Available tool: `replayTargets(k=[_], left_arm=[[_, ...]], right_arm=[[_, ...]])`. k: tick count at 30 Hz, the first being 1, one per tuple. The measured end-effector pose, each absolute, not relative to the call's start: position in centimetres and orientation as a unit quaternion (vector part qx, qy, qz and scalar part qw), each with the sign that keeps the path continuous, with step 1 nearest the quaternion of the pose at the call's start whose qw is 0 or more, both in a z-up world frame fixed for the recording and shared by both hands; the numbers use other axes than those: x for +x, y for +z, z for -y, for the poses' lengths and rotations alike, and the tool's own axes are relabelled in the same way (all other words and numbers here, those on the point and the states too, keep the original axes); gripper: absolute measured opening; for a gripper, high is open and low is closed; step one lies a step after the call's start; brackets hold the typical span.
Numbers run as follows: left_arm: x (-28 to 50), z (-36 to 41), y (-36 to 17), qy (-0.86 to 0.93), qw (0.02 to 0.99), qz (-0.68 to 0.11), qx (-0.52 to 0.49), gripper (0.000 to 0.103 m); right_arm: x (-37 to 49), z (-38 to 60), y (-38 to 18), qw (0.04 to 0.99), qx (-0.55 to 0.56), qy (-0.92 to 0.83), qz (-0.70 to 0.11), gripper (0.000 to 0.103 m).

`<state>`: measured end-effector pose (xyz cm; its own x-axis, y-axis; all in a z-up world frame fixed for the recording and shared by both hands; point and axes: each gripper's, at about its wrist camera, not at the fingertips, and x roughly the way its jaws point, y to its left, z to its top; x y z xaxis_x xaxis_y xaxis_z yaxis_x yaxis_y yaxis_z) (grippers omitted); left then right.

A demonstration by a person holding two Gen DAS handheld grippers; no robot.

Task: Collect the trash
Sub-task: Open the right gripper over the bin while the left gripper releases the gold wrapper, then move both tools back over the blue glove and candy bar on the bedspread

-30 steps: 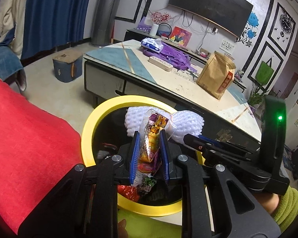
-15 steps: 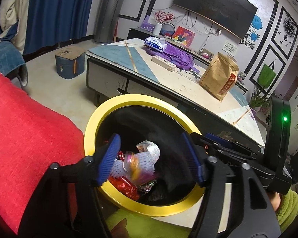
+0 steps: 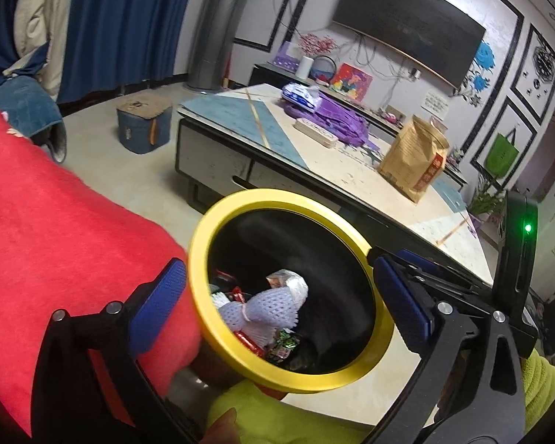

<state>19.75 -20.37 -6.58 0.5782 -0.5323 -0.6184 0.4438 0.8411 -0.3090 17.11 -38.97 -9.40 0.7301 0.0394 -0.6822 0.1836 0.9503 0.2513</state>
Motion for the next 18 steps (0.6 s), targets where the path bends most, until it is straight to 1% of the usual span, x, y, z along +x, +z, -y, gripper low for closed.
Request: replayTargets(k=[2,9,18], left_arm=[[19.7,19.7,-6.2,-0.270,0.887,-0.368,-0.067,0.092],[19.0,16.6,-4.9,-0.234,0.901,-0.357,-0.079,0.092],[18.1,12.5,-2.9,-0.189,0.921,-0.327,-0.091,0.092]], right_arm=[[17.1,38.6,-9.1,0.919,0.149,-0.037,-0.362,0.066],[16.4,36.8,-7.0,0.933,0.124,-0.025,-0.337,0.077],[15.1,33.0,-3.7,0.952,0.091,0.014,-0.292,0.086]])
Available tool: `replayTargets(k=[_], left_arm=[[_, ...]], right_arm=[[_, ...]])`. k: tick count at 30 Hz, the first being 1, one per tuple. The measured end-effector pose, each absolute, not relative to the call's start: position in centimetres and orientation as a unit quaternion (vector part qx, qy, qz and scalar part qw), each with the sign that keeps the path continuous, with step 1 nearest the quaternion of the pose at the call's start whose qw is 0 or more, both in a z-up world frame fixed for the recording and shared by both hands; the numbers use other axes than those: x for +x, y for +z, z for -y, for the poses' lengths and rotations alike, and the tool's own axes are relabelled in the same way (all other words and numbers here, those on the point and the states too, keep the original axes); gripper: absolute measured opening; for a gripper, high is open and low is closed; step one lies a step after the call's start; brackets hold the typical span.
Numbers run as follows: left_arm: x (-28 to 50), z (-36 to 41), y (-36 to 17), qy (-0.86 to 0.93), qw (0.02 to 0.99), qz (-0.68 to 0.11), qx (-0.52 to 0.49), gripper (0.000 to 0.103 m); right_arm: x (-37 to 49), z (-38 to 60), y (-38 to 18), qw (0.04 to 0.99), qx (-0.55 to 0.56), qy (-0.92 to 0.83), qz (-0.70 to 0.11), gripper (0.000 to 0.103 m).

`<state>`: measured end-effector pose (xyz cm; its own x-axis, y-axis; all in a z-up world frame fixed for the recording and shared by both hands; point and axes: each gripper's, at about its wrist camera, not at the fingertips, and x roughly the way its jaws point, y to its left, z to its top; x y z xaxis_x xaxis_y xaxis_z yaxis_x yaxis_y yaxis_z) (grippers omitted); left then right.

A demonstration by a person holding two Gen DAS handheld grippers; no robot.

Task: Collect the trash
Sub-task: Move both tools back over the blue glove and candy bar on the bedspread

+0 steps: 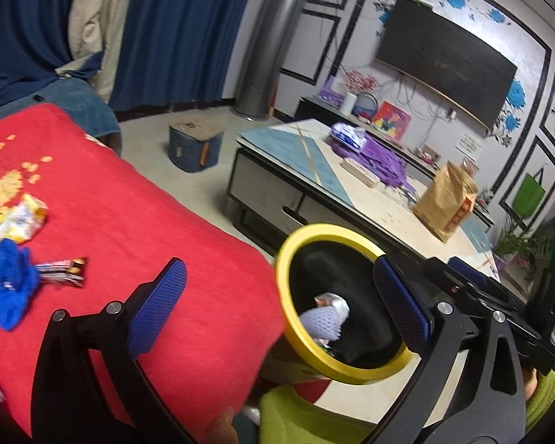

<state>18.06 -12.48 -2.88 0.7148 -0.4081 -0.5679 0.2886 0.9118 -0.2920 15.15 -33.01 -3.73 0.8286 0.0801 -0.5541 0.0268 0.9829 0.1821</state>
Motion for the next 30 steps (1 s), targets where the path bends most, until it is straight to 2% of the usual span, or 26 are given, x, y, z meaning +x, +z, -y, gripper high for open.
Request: replayTargets(k=[7,30], left_arm=[[17.4,9.3,-2.1,-0.159,0.929,-0.317,-0.106,0.092],[15.8,1.4,-0.3,-0.060,0.947,-0.297,-0.102,0.092]], right_arm=[[14.4,30.2,-2.6,0.958,0.075,0.040,-0.275,0.091],[13.8,21.3,-1.5,0.951,0.019,0.137,-0.278,0.091]])
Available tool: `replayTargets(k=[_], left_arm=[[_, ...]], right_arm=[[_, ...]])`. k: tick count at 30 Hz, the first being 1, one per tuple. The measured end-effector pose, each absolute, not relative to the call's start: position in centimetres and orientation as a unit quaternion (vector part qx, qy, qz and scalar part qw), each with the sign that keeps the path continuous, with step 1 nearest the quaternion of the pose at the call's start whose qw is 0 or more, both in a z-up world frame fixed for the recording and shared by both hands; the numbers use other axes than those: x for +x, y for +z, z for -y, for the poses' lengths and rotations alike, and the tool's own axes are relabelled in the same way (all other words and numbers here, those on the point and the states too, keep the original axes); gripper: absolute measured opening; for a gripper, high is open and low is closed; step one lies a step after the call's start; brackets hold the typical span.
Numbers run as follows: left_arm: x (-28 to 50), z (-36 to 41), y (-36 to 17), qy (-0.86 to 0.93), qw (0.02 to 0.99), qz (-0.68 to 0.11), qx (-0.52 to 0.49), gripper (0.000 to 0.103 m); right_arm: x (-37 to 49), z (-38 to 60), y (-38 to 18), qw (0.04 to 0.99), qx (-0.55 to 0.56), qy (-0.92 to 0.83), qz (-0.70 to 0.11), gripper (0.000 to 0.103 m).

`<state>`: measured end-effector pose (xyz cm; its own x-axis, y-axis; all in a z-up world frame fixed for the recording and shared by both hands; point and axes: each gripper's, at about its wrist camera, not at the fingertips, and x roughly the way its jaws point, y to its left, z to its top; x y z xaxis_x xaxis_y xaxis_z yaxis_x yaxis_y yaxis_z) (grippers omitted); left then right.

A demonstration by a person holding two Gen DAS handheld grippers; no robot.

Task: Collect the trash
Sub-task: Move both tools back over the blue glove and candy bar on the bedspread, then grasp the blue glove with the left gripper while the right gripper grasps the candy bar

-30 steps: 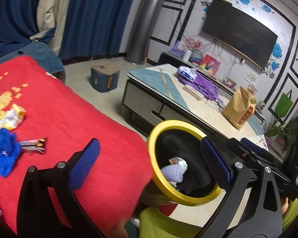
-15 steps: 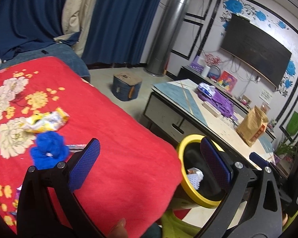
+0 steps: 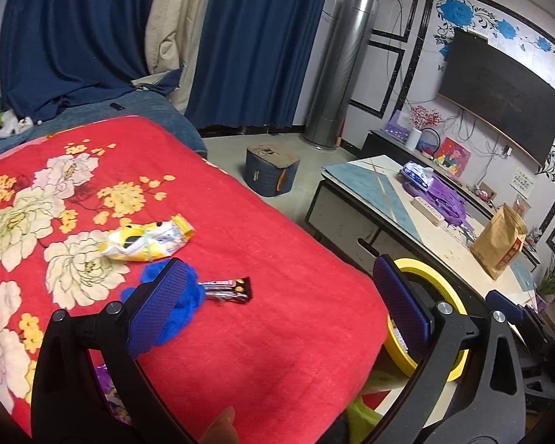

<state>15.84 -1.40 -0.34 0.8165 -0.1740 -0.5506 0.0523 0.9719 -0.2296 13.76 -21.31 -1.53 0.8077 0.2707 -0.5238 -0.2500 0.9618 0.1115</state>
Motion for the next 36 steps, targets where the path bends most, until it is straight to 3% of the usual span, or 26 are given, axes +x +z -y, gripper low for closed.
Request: replayTargets(k=[12,23,32,36], left_arm=[[16.1,-2.6,-0.7,-0.027,0.945,-0.301,-0.122,0.092],[16.9,-6.4,-2.3,-0.028,0.928,-0.331,-0.166,0.061],[17.8,-8.2,-4.0,-0.050,0.911,-0.354,-0.207,0.037],[18.1,-8.4,-4.6,-0.053,0.906,-0.360,-0.214,0.031]], right_arm=[[15.0,16.6,-1.3,0.941,0.009,0.182,-0.285,0.091],[18.5,11.5,-3.0,0.927,-0.004,0.213,-0.309,0.091],[23.0,7.5,-5.7,0.898,-0.005,0.250,-0.363,0.071],[24.8,6.8,-7.2,0.885,0.010,0.253,-0.391,0.056]])
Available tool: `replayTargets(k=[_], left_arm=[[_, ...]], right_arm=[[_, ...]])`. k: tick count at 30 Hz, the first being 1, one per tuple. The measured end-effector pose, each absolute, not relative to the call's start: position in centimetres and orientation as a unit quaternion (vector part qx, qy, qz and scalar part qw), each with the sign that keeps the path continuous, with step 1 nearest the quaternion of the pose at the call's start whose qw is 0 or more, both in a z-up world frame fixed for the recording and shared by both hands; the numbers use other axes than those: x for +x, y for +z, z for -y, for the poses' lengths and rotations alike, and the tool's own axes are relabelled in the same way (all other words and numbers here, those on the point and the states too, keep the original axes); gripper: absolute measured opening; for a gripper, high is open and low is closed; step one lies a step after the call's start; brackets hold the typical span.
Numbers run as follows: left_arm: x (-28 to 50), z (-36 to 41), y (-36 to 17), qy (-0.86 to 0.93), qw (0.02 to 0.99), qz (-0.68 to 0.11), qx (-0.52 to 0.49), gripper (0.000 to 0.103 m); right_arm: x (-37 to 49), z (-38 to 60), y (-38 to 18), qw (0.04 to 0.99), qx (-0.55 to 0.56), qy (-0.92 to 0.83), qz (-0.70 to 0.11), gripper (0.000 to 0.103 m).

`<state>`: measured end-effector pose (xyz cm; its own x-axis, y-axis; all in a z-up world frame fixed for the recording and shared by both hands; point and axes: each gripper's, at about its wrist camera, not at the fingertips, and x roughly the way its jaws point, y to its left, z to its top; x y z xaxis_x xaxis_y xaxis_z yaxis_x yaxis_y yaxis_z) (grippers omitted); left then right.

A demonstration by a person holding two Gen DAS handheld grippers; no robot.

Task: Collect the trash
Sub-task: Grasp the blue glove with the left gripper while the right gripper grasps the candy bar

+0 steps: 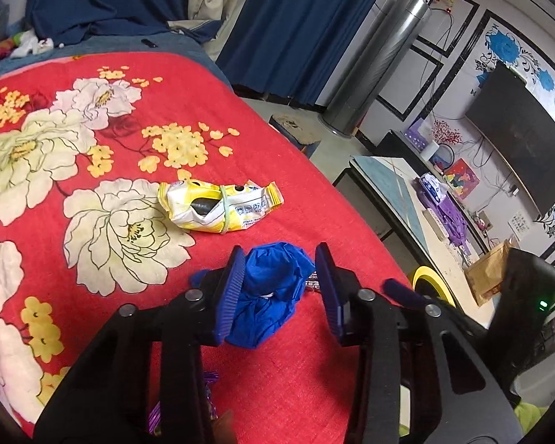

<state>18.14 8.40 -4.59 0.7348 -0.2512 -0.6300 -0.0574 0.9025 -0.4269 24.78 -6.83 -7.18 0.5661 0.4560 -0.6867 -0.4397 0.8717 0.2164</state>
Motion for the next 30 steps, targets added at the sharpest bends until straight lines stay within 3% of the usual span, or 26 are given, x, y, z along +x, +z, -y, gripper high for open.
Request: replayTargets(k=[8,13,15,27,30], left_arm=[[18.7,-8.4,-5.5,-0.054,0.901,-0.370,-0.220,0.031],[18.9,-8.4,-6.0,-0.052,0.899,-0.376,-0.220,0.031],[19.0,-8.3,-6.2,-0.052,0.898,-0.379,-0.219,0.031],[19.6,-8.0,-6.8,-0.041,0.896,-0.388,-0.212,0.031],[20.0,-7.9,-7.1,-0.040,0.893,-0.396,-0.208,0.022]], right_arm=[[26.5,5.7,-8.8,0.871,0.036,0.262,-0.415,0.040],[27.0,5.2,-9.5,0.861,0.047,0.274,-0.426,0.016],[27.0,5.2,-9.9,0.859,0.057,0.277,-0.428,0.012],[27.4,7.1,-8.5,0.851,0.118,0.274,-0.433,0.015],[27.8,7.0,-8.4,0.852,0.119,0.268,-0.434,0.020]])
